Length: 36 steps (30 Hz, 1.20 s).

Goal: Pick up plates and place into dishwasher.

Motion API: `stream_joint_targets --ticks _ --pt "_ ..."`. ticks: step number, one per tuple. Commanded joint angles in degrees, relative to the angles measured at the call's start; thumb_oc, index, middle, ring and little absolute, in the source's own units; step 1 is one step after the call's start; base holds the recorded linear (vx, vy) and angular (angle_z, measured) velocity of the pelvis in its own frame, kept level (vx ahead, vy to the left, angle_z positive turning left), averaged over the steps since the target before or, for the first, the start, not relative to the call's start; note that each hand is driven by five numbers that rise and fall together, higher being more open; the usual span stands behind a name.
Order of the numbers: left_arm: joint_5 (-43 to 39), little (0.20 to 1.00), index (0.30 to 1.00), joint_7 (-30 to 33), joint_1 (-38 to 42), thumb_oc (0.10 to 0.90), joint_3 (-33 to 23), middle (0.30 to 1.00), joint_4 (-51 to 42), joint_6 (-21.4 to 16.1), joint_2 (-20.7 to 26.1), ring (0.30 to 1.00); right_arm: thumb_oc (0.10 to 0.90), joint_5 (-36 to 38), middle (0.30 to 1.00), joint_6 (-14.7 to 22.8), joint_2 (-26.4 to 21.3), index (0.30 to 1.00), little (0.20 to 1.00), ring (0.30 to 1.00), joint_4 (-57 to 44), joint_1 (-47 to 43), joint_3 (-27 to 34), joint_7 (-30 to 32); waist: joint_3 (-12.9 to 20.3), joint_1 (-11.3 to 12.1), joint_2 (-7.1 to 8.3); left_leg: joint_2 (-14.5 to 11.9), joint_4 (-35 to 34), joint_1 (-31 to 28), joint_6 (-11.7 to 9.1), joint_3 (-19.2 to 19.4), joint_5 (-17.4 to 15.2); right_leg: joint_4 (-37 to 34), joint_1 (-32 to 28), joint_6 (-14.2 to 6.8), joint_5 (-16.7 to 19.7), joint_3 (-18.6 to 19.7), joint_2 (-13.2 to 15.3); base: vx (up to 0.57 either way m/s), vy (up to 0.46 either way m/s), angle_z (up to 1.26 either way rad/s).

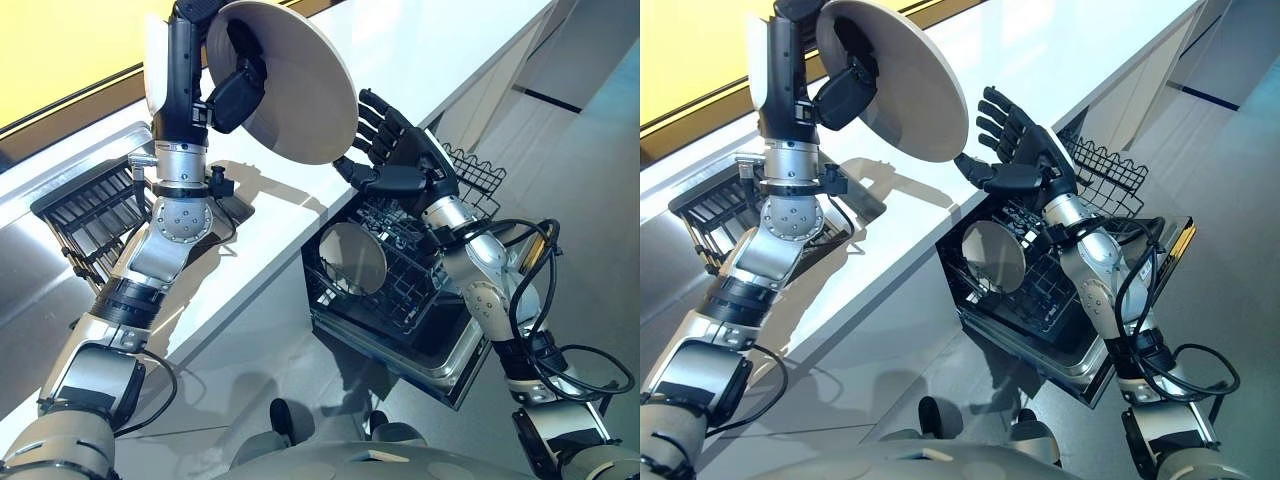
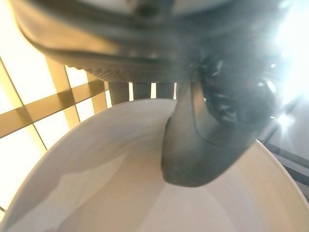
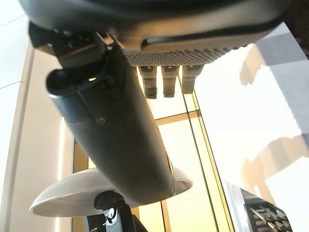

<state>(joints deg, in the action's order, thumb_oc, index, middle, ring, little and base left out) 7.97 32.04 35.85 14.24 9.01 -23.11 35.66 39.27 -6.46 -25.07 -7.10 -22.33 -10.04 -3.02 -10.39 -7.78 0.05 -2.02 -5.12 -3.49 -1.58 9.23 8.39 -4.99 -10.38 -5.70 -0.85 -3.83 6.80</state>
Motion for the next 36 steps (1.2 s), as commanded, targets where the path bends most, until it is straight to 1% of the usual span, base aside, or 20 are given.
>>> stream_joint_targets --ticks 1,5,9,12,15,19,22,23,24,26,30,31,34,36 --pt "2.0 0.200 0.300 2.7 9.9 0.100 1.5 0.300 5.4 -5.4 -1.2 0.300 0.800 4.7 0.900 4.5 3.4 0.900 0.900 0.900 -4.5 -7.9 -0.9 -3.0 8.4 0.4 -0.02 1.7 0.1 -5.3 -0.3 0.1 -8.9 0.8 4.1 0.0 4.1 -2.5 -3.0 0.00 0.000 0.00" --pt "3.4 0.200 0.300 3.1 10.5 0.100 2.2 0.300 6.0 -5.3 -1.7 0.300 0.800 6.2 0.900 3.8 4.1 0.900 0.900 0.900 -5.3 -8.5 -1.0 -4.1 8.4 0.2 0.06 1.6 0.1 -5.3 -0.3 0.3 -8.8 0.8 4.1 0.0 4.2 -2.4 -3.0 0.00 0.000 0.00" --pt "2.8 0.200 0.300 2.8 10.7 0.100 2.6 0.300 6.4 -5.8 -1.9 0.300 0.800 7.4 0.900 4.0 4.3 0.900 0.900 0.900 -5.9 -8.6 -1.1 -4.5 8.5 0.1 0.10 1.6 0.1 -5.3 -0.3 0.5 -8.8 0.7 4.1 0.0 4.2 -2.3 -3.0 0.00 0.000 0.00" --pt "4.9 0.200 0.300 3.4 10.6 0.100 3.0 0.300 6.7 -6.4 -2.1 0.300 0.800 8.4 0.900 3.4 4.5 0.900 0.900 0.900 -6.2 -8.4 -0.7 -5.6 8.5 0.0 0.11 1.5 0.1 -5.3 -0.4 0.6 -8.8 0.7 4.1 0.0 4.3 -2.3 -3.0 0.00 0.000 0.00" --pt "5.3 0.200 0.300 3.6 11.2 0.100 3.3 0.300 7.0 -6.1 -1.6 0.300 0.800 8.9 0.900 2.1 4.5 0.900 0.900 0.900 -6.4 -8.2 -1.0 -6.4 8.6 -0.1 0.21 1.5 0.1 -5.3 -0.4 0.7 -8.8 0.7 4.1 0.0 4.3 -2.1 -3.0 0.00 0.000 0.00" --pt "2.5 0.200 0.300 3.2 12.2 0.100 3.1 0.300 7.3 -7.1 -0.2 0.300 0.800 9.2 0.900 0.5 3.3 0.900 0.900 0.900 -6.3 -8.1 -1.1 -7.3 8.9 -0.2 0.20 1.4 0.1 -5.2 -0.6 1.0 -8.6 0.6 4.3 -0.1 4.4 -2.2 -2.9 0.00 0.000 0.00" --pt "1.4 0.200 0.300 3.1 13.9 0.100 3.3 0.300 7.5 -7.0 0.4 0.300 0.800 9.5 0.900 0.0 3.0 0.900 0.900 0.900 -6.0 -8.5 -1.3 -7.2 8.8 -0.3 0.09 1.3 0.1 -5.1 -0.6 1.1 -8.6 0.5 4.3 -0.1 4.5 -2.3 -2.9 0.00 0.000 0.00" --pt "1.2 0.200 0.300 3.1 14.1 0.100 3.4 0.300 7.6 -7.0 0.4 0.300 0.800 9.5 0.900 0.0 3.1 0.900 0.900 0.900 -5.9 -8.6 -1.3 -7.2 8.9 -0.4 -0.01 1.3 0.1 -5.4 -0.7 1.0 -9.2 0.5 4.0 -0.2 4.0 -2.3 -3.0 0.00 0.000 0.00" --pt "0.1 0.200 0.300 3.1 14.7 0.100 3.5 0.300 7.7 -7.0 0.6 0.300 0.800 9.2 0.900 -0.3 3.0 0.900 0.900 0.900 -5.8 -8.8 -1.3 -7.1 8.8 -0.4 0.00 1.3 0.1 -5.1 -0.7 1.1 -8.5 0.6 4.4 -0.1 4.6 -2.2 -3.0 0.00 0.000 0.00" --pt "-0.8 0.200 0.300 2.7 15.0 0.100 3.5 0.300 7.7 -7.0 0.3 0.300 0.800 8.7 0.900 -0.6 3.1 0.900 0.900 0.900 -5.6 -8.8 -1.4 -7.0 8.9 -0.5 -0.11 1.3 0.1 -5.3 -0.7 1.0 -9.1 0.5 4.1 -0.1 4.1 -2.1 -3.0 0.00 0.000 0.00" --pt "-0.5 0.200 0.300 2.0 14.9 0.100 3.1 0.300 7.0 -6.8 0.2 0.300 0.800 8.0 0.900 -0.8 3.0 0.900 0.900 0.900 -5.4 -8.5 -1.3 -6.4 8.8 -0.4 -0.09 1.3 0.1 -5.0 -0.6 1.0 -8.6 0.5 4.4 0.0 4.5 -2.2 -3.0 -0.03 -0.005 -0.01" --pt "-0.3 0.200 0.300 1.7 14.9 0.100 3.2 0.300 6.7 -6.6 0.2 0.300 0.800 7.8 0.900 -1.0 3.0 0.900 0.900 0.900 -5.5 -8.4 -1.1 -6.4 8.9 -0.4 -0.15 1.3 0.1 -5.2 -0.6 0.8 -9.2 0.4 4.1 -0.1 4.0 -2.2 -3.0 0.00 0.000 0.00" --pt "-0.4 0.200 0.300 1.3 14.9 0.100 3.1 0.300 5.6 -6.0 0.4 0.300 0.800 7.0 0.900 -1.4 2.8 0.900 0.900 0.900 -5.7 -8.5 -1.0 -6.3 8.9 -0.4 -0.19 1.4 0.1 -5.2 -0.5 0.7 -9.3 0.4 4.0 -0.2 3.9 -2.2 -2.9 0.00 0.000 0.00" --pt "-1.1 0.200 0.300 1.2 15.2 0.100 3.0 0.300 5.7 -6.3 0.5 0.300 0.800 6.7 0.900 -2.1 2.6 0.900 0.900 0.900 -5.6 -8.6 -1.0 -6.0 9.0 -0.4 -0.20 1.5 0.1 -5.2 -0.5 0.7 -9.3 0.4 4.0 -0.2 3.9 -2.2 -2.8 0.00 0.000 0.00"
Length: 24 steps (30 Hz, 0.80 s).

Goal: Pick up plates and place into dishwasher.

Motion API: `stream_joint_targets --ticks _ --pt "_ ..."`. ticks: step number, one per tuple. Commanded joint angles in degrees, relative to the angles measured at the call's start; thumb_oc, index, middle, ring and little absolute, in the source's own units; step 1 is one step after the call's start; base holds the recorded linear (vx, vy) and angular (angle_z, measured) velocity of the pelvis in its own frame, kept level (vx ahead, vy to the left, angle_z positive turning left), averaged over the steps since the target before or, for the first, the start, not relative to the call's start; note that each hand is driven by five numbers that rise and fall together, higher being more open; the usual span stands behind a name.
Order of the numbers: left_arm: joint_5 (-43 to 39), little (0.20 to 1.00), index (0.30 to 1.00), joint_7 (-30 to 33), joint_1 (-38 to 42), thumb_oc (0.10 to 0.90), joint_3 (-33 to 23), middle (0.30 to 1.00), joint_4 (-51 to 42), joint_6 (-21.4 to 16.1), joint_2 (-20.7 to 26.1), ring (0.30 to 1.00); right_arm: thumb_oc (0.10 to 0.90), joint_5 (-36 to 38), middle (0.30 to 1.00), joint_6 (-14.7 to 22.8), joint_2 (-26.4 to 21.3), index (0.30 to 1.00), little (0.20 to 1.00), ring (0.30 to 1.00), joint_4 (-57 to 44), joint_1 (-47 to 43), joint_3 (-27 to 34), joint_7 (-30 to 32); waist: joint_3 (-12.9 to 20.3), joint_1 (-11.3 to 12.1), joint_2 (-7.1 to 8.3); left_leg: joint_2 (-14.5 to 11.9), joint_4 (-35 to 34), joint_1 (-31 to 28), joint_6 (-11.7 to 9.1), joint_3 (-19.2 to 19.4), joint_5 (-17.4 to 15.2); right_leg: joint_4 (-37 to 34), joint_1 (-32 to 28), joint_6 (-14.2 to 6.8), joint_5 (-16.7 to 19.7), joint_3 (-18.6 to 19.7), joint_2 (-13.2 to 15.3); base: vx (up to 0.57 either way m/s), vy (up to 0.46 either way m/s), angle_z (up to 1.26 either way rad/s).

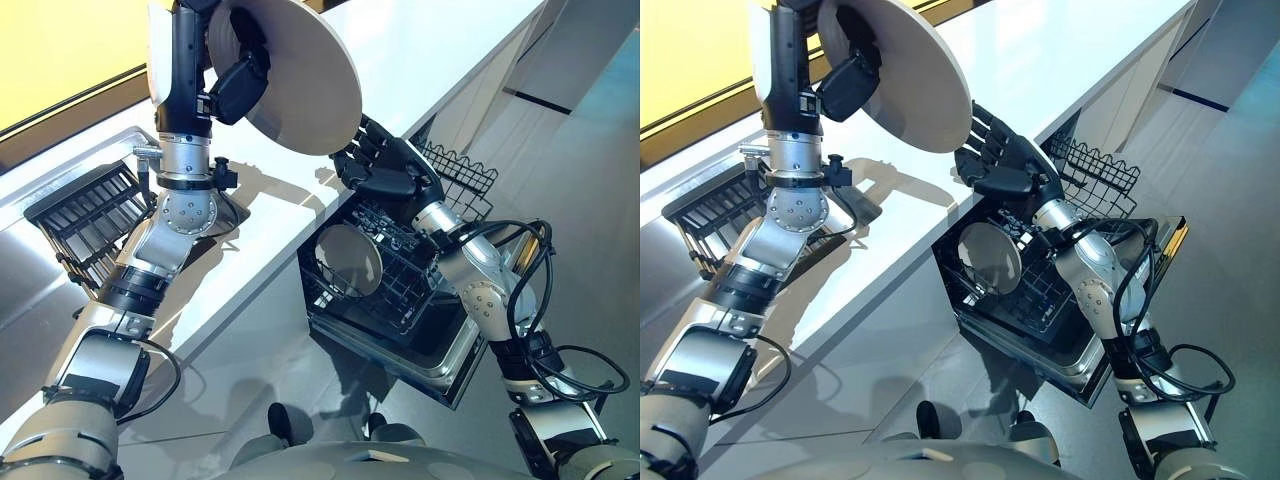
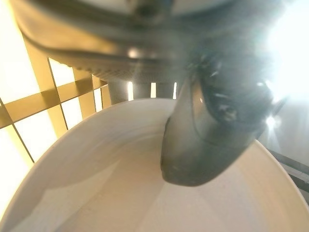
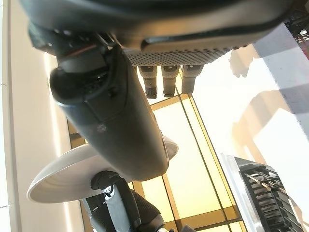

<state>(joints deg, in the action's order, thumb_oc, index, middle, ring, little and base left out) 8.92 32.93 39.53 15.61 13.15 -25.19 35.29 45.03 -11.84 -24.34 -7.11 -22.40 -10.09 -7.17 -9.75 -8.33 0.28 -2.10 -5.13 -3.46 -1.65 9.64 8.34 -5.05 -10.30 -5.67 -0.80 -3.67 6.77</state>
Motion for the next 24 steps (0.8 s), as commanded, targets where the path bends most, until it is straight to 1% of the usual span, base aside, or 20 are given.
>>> stream_joint_targets --ticks 1,7,8,9,11,13,14,15,16,17,18,19,20,21,24 --pt "-2.3 0.200 0.300 0.2 11.6 0.100 1.6 0.300 1.7 -4.4 0.9 0.300 0.800 1.0 0.900 3.1 1.8 0.900 0.900 0.900 -5.5 -8.5 -1.0 -1.8 8.3 0.1 -0.44 1.5 0.1 -5.2 -0.4 0.3 -9.2 0.4 4.0 -0.2 3.9 -2.4 -2.8 0.00 0.000 0.00" --pt "-3.2 0.200 0.300 -0.2 12.5 0.100 1.8 0.300 0.7 -3.8 1.1 0.300 0.800 -0.5 0.900 3.5 1.9 0.900 0.900 0.900 -4.6 -8.7 -1.4 -1.0 8.3 0.3 -0.59 1.5 0.1 -5.1 -0.5 0.3 -9.1 0.4 4.0 -0.2 3.9 -2.5 -2.8 -0.01 0.000 0.00" --pt "-3.5 0.200 0.300 -0.3 12.7 0.100 1.9 0.300 0.7 -3.8 1.2 0.300 0.800 -1.5 0.900 3.5 1.8 0.900 0.900 0.900 -4.6 -8.8 -1.4 -0.4 8.2 0.3 -0.51 1.6 0.1 -4.8 -0.4 0.3 -8.5 0.5 4.3 -0.1 4.5 -2.4 -2.8 0.00 0.000 0.00" --pt "-3.5 0.200 0.300 -0.3 12.7 0.100 1.9 0.300 0.7 -3.8 1.2 0.300 0.800 -1.5 0.900 3.5 1.8 0.900 0.900 0.900 -4.6 -8.8 -1.4 -0.4 8.3 0.3 -0.57 1.6 0.1 -5.1 -0.5 0.2 -9.1 0.4 4.0 -0.2 4.0 -2.4 -2.8 0.00 0.000 0.00" --pt "-3.4 0.200 0.300 -0.6 12.7 0.100 2.0 0.300 0.3 -3.7 1.0 0.300 0.800 -2.0 0.900 3.2 1.6 0.900 0.900 0.900 -4.3 -9.0 -1.4 0.1 8.3 0.3 -0.55 1.6 0.1 -5.1 -0.4 0.1 -9.1 0.4 4.0 -0.2 4.0 -2.4 -2.8 0.00 0.007 -0.01" --pt "-4.0 0.200 0.300 -1.2 12.7 0.100 2.1 0.300 -0.2 -3.9 1.1 0.300 0.800 -5.8 0.900 3.9 1.3 0.900 0.900 0.900 -3.8 -9.0 -1.2 1.6 8.2 0.2 -0.48 1.6 0.1 -4.8 -0.3 0.2 -8.5 0.5 4.3 -0.1 4.4 -2.3 -2.8 -0.02 0.002 0.00" --pt "-4.1 0.200 0.300 -1.3 12.8 0.100 2.1 0.300 -0.3 -3.8 1.2 0.300 0.800 -6.5 0.900 4.0 1.2 0.900 0.900 0.900 -3.7 -8.9 -1.2 1.9 8.3 0.2 -0.53 1.6 0.1 -5.1 -0.4 0.1 -9.1 0.4 4.0 -0.3 3.9 -2.3 -2.8 0.00 0.000 0.00" --pt "-4.3 0.200 0.300 -1.8 13.0 0.100 2.2 0.300 -0.8 -3.9 1.2 0.300 0.800 -10.1 0.900 4.5 0.6 0.900 0.900 0.900 -3.4 -8.9 -1.1 3.0 8.2 0.2 -0.47 1.6 0.1 -4.8 -0.3 0.2 -8.5 0.5 4.4 -0.2 4.4 -2.3 -2.8 0.04 0.008 0.00" --pt "-4.2 0.200 0.300 -1.9 13.1 0.100 2.2 0.300 -1.0 -3.8 1.1 0.300 0.800 -10.8 0.900 4.6 0.5 0.900 0.900 0.900 -3.2 -9.0 -1.1 3.4 8.3 0.2 -0.54 1.6 0.1 -5.1 -0.3 0.1 -9.1 0.4 4.1 -0.3 4.0 -2.3 -2.8 -0.04 0.001 0.00" --pt "-4.0 0.200 0.300 -1.9 13.3 0.100 2.3 0.300 -2.0 -3.2 1.1 0.300 0.800 -14.4 0.900 5.0 0.0 0.900 0.900 0.900 -2.8 -9.0 -1.1 4.4 8.2 0.2 -0.52 1.7 0.1 -4.8 -0.3 0.1 -8.5 0.5 4.5 -0.2 4.5 -2.2 -2.8 0.03 0.009 0.00" --pt "-3.9 0.200 0.300 -2.0 13.4 0.100 2.4 0.300 -2.5 -2.8 1.3 0.300 0.800 -15.7 0.900 5.1 -0.4 0.900 0.900 0.900 -2.6 -8.9 -1.1 5.0 8.3 0.2 -0.58 1.7 0.1 -5.0 -0.3 0.0 -9.1 0.4 4.2 -0.3 4.0 -2.2 -2.8 -0.04 0.000 0.00" --pt "-3.1 0.200 0.300 -1.7 13.5 0.100 2.5 0.300 -3.5 -2.0 1.2 0.300 0.800 -18.6 0.900 5.2 -0.8 0.900 0.900 0.900 -2.3 -8.9 -1.2 6.4 8.1 0.2 -0.54 1.7 0.1 -4.8 -0.2 0.1 -8.6 0.5 4.5 -0.2 4.4 -2.2 -2.9 0.04 0.008 -0.01" --pt "-3.0 0.200 0.300 -1.7 13.4 0.100 2.4 0.300 -4.0 -1.7 1.4 0.300 0.800 -19.2 0.900 5.2 -1.3 0.900 0.900 0.900 -2.0 -8.9 -1.2 6.7 8.2 0.1 -0.60 1.8 0.1 -5.1 -0.2 0.0 -9.2 0.4 4.1 -0.3 4.0 -2.1 -2.9 -0.03 -0.001 -0.01" --pt "-3.0 0.200 0.300 -1.8 13.2 0.100 2.2 0.300 -5.0 -1.1 1.6 0.300 0.800 -19.3 0.900 5.1 -1.9 0.900 0.900 0.900 -1.6 -8.7 -1.3 7.0 8.0 0.2 -0.56 1.8 0.1 -4.8 -0.1 0.0 -8.6 0.5 4.4 -0.2 4.5 -2.1 -2.9 0.00 0.000 0.00" --pt "-2.8 0.200 0.300 -2.4 12.7 0.100 1.7 0.300 -7.2 0.6 1.8 0.300 0.800 -18.7 0.900 5.2 -2.5 0.900 0.900 0.900 -1.1 -8.4 -1.3 7.8 8.0 0.4 -0.53 1.9 0.1 -4.8 0.0 -0.3 -8.7 0.5 4.4 -0.2 4.4 -2.1 -2.9 0.00 -0.001 -0.01"
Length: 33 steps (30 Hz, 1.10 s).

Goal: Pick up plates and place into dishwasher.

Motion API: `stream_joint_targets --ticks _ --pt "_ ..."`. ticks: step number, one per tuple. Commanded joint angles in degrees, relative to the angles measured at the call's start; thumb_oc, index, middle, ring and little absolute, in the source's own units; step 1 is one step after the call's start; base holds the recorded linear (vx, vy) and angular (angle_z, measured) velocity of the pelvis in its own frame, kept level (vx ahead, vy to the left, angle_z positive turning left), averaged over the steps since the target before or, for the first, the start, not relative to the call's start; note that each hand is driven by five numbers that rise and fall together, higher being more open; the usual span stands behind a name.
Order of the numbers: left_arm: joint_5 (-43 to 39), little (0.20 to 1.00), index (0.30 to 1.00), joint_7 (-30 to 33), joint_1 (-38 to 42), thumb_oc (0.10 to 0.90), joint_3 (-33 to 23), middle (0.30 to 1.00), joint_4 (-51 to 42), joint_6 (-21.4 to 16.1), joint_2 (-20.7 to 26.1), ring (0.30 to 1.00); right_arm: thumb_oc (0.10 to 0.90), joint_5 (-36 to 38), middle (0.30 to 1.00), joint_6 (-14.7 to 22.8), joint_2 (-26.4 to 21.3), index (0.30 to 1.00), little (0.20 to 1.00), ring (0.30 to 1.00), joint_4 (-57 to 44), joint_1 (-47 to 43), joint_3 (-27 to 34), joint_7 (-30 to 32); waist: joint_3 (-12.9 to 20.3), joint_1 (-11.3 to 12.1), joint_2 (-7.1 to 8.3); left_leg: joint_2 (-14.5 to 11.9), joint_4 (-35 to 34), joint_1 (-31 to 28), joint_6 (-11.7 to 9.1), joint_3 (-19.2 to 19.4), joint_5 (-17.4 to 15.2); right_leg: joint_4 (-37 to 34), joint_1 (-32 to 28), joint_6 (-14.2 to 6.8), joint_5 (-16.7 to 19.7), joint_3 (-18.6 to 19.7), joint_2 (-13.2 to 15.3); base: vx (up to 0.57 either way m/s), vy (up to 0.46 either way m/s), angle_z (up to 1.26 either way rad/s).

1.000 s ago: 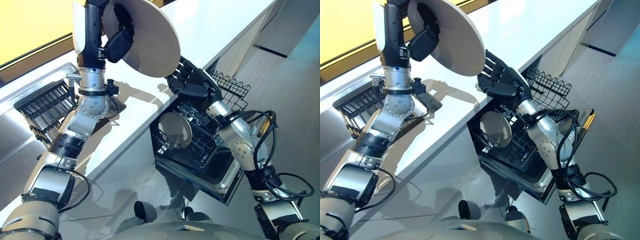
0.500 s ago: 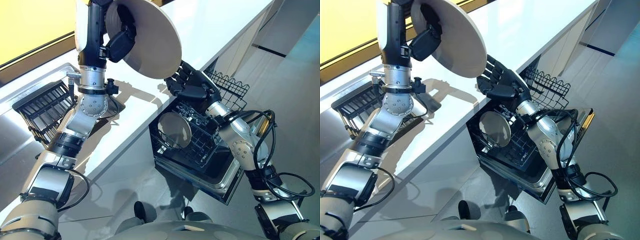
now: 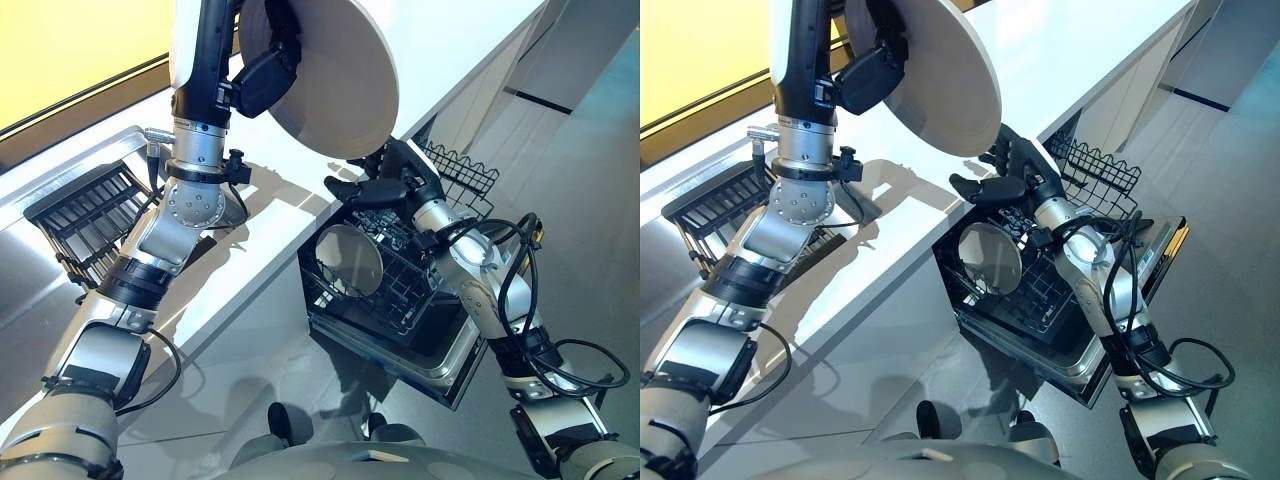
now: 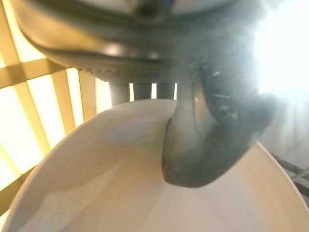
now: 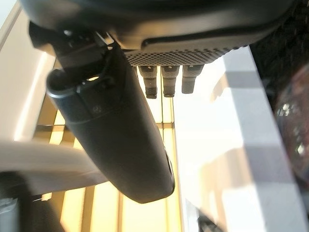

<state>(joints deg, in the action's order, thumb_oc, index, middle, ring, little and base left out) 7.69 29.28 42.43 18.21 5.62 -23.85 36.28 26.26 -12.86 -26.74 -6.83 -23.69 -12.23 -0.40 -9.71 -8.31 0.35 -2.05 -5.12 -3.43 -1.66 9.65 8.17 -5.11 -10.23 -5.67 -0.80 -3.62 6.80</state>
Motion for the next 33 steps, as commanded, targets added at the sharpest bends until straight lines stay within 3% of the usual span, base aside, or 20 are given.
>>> stream_joint_targets --ticks 1,11,17,25,33 --pt "-1.5 0.200 0.300 1.3 9.8 0.100 -0.9 0.300 0.3 -0.6 0.8 0.300 0.800 0.1 0.900 6.2 -0.1 0.900 0.900 0.900 -1.4 -7.2 0.8 1.2 8.0 0.4 -0.66 1.9 0.1 -5.1 -0.1 -0.4 -9.2 0.5 4.0 -0.4 3.9 -2.2 -3.0 0.04 -0.001 -0.01" --pt "1.9 0.200 0.300 3.2 9.5 0.100 -0.3 0.300 4.6 -1.3 2.7 0.300 0.800 10.2 0.900 7.8 0.6 0.900 0.900 0.900 -2.2 -7.5 1.1 -1.4 7.9 0.5 -0.71 1.8 0.1 -5.3 0.0 -0.1 -9.2 0.6 3.9 -0.3 3.8 -2.2 -3.1 0.00 0.000 0.00" --pt "5.4 0.200 0.300 6.9 7.5 0.100 -0.2 0.300 10.3 -7.4 2.5 0.300 0.800 20.8 0.900 6.6 2.1 0.900 0.900 0.900 -3.4 -6.8 2.2 -6.7 8.2 0.4 -0.42 1.6 0.1 -5.4 -0.1 0.1 -9.2 0.5 3.8 -0.1 3.8 -2.2 -3.2 0.01 -0.008 0.00" --pt "10.6 0.200 0.300 11.9 5.1 0.100 0.0 0.300 14.6 -12.7 1.5 0.300 0.800 32.9 0.900 5.9 4.2 0.900 0.900 0.900 -3.1 -5.3 3.4 -10.4 8.4 0.5 0.21 1.3 0.1 -5.1 -0.4 0.4 -8.4 0.4 3.8 0.1 4.3 -2.6 -3.1 0.01 -0.001 0.00" --pt "10.2 0.200 0.300 13.2 3.2 0.100 0.1 0.300 15.9 -13.6 -0.2 0.300 0.800 33.6 0.900 8.2 5.5 0.900 0.900 0.900 -3.8 -4.9 4.6 -9.5 8.6 0.7 0.43 1.3 0.1 -5.4 -0.5 0.2 -9.0 0.3 3.4 0.0 3.7 -3.0 -3.1 0.02 -0.002 0.00"
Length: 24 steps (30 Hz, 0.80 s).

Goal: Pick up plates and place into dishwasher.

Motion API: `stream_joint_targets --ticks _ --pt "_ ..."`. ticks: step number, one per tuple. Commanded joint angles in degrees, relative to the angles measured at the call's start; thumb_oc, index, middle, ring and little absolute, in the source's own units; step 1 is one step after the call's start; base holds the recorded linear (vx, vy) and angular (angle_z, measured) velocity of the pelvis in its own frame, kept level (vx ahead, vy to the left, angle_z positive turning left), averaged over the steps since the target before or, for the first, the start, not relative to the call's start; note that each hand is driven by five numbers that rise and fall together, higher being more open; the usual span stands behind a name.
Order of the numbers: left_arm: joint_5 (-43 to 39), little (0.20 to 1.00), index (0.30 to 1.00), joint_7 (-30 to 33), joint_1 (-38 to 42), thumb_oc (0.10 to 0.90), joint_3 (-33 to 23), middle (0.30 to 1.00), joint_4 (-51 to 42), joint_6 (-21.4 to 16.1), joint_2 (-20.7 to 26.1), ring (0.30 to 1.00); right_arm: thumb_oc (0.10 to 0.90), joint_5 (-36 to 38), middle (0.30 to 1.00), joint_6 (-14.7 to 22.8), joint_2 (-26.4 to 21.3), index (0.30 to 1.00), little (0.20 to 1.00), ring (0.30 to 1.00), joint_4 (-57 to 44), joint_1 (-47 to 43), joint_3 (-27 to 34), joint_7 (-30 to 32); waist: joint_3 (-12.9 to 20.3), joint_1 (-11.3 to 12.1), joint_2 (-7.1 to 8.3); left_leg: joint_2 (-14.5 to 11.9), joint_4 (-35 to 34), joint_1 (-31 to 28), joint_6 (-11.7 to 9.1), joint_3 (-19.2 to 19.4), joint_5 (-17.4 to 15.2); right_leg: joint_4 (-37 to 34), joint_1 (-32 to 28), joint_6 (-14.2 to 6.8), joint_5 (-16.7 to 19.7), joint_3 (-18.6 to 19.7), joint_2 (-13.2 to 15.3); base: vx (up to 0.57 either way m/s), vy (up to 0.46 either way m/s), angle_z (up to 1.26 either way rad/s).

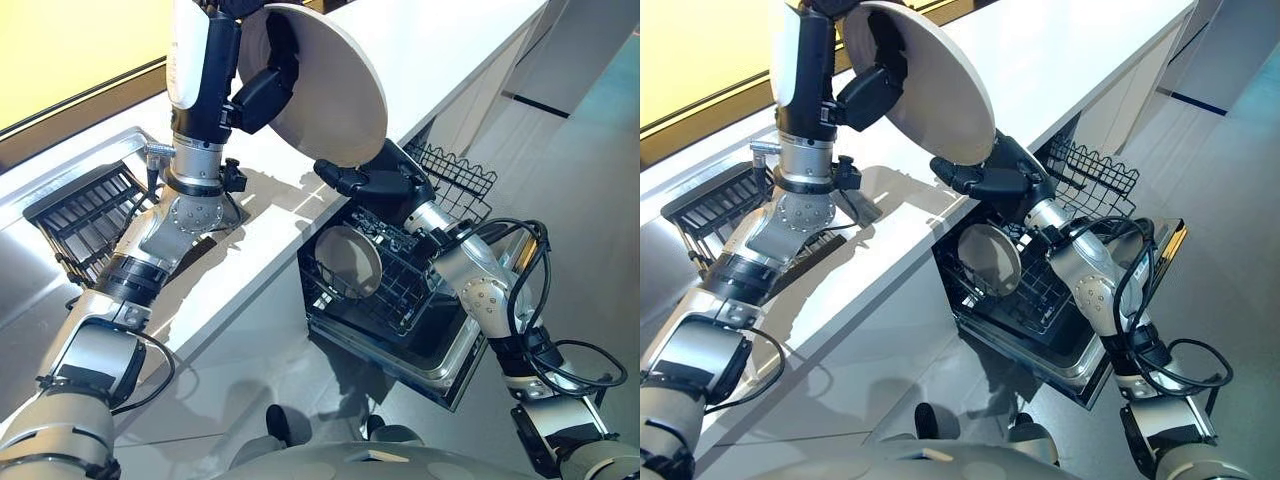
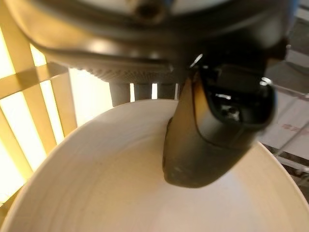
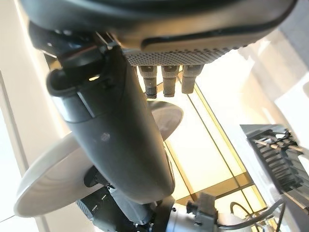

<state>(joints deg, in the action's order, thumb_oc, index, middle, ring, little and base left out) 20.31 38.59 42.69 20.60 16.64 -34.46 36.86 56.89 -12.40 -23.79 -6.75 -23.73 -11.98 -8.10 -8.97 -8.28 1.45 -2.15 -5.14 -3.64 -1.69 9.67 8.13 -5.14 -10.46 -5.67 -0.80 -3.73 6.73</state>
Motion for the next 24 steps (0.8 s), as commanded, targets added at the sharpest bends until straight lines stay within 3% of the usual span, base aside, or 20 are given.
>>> stream_joint_targets --ticks 1,23,24 --pt "-2.8 0.200 0.300 3.7 2.5 0.100 -2.4 0.300 4.9 -3.1 -1.1 0.300 0.800 2.5 0.900 8.0 2.6 0.900 0.900 0.900 -3.9 -4.9 4.5 -1.6 7.7 0.6 -0.59 1.4 0.1 -4.9 -0.4 0.2 -8.4 0.3 4.0 0.1 4.3 -2.8 -3.0 0.00 0.000 0.00" --pt "-3.3 0.200 0.300 3.1 -5.5 0.100 -4.1 0.300 4.0 1.1 -5.8 0.300 0.800 -11.3 0.900 21.2 1.3 0.900 0.900 0.900 -6.7 -4.6 8.3 5.1 7.2 1.1 -0.65 1.8 0.1 -5.2 0.0 -0.2 -8.6 0.3 3.7 0.1 4.2 -2.6 -3.1 0.00 0.000 0.00" --pt "-3.4 0.200 0.300 3.1 -5.8 0.100 -4.2 0.300 4.1 0.9 -5.9 0.300 0.622 -10.9 0.747 21.5 1.2 0.747 0.722 0.747 -6.7 -4.6 8.3 5.0 7.2 1.2 -0.65 1.8 0.1 -5.2 0.0 -0.2 -8.6 0.3 3.7 0.1 4.3 -2.7 -3.1 0.00 0.000 0.00"
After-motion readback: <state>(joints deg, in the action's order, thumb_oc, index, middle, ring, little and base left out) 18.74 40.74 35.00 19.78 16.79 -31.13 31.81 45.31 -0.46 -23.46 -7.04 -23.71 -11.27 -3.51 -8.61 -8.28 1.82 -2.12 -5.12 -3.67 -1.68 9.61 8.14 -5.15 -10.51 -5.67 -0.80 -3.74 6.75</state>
